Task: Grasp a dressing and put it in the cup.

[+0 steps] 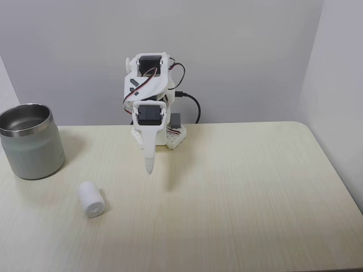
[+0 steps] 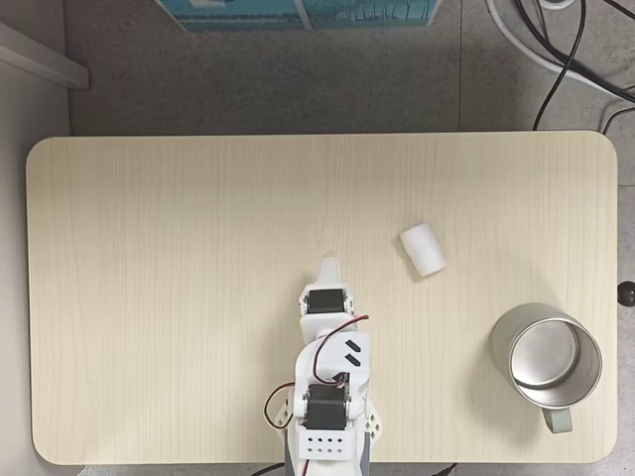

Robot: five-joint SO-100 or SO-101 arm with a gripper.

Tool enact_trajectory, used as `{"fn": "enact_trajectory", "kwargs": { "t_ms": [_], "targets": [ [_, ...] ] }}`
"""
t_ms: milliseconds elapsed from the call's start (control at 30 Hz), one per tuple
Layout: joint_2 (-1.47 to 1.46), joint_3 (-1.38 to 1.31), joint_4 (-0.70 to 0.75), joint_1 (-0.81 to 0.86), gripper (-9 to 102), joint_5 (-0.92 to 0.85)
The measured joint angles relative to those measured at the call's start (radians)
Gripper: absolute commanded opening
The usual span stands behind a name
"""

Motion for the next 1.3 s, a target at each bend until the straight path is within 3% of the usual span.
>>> {"fn": "enact_trajectory", "kwargs": {
  "t_ms": [1300],
  "targets": [
    [0.003, 0.052, 0.025, 0.060, 0, 0.049]
  ]
}}
